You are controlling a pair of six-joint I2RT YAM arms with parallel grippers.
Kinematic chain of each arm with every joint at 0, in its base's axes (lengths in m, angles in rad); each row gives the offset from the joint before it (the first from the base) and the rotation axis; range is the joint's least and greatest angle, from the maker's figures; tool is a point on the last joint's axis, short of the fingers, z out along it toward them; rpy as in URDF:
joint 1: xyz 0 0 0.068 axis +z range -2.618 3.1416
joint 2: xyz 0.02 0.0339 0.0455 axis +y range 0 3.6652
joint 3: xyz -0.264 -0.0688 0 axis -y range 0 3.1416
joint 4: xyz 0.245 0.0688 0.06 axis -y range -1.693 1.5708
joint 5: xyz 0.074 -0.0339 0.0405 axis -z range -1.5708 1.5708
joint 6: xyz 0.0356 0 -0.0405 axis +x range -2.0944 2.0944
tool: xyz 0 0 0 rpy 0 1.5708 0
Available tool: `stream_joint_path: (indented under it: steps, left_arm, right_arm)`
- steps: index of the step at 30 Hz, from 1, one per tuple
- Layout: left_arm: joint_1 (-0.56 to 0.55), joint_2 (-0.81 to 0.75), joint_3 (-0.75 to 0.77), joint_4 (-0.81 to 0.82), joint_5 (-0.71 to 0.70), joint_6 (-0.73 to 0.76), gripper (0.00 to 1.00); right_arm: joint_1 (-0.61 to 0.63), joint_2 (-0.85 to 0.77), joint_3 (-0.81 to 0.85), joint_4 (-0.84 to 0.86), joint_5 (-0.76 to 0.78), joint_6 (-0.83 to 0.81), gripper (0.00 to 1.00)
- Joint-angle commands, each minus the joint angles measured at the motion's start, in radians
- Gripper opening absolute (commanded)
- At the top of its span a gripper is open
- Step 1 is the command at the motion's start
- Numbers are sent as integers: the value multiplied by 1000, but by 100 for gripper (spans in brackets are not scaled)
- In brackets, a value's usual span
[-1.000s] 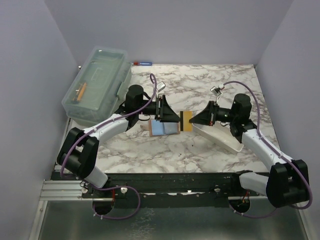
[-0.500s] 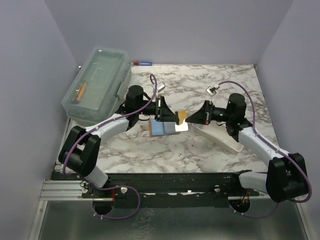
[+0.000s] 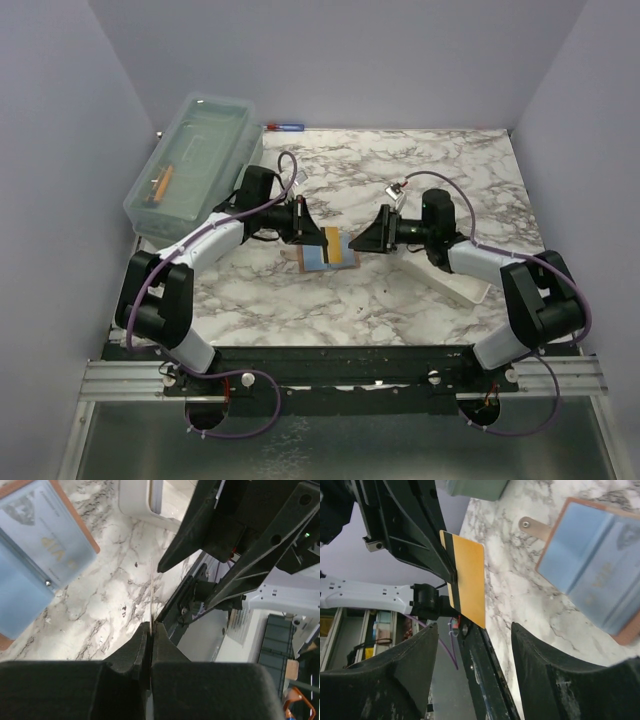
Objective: Put the credit cards into the card holder
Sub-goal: Insert the credit card into the card holder.
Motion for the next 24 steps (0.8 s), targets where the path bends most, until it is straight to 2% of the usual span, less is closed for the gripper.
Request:
stream_joint_path:
  steps: [1,7,12,14,18,19,22,24]
  left_arm:
    - [-25,-53,-1,0,115,50,0]
    - [-58,-50,-2,37,171,38,0]
    - [-66,-67,-11,73,196,25,0]
    - [-68,-64,-12,81,193,13,0]
    - [-68,-60,-8,98,187,-36,0]
    - [-68,-62,-7,101,182,-50,2]
    - [-44,-77,-15,110,172,-110,38]
    - [-18,-107,-46,168,175,-176,48]
  right_arm:
    - [41,32,-23,281,-67,115,64]
    - [61,85,-48,477,-85,246,58]
    - [61,91,-81,587,-95,311,44]
    - [62,89,-85,609,-97,332,35]
    - [61,88,-121,739,-71,431,3]
    - [62,88,-129,764,-58,455,1]
    - [62,62,-151,797,0,493,0]
    - [62,34,-149,757,30,476,0]
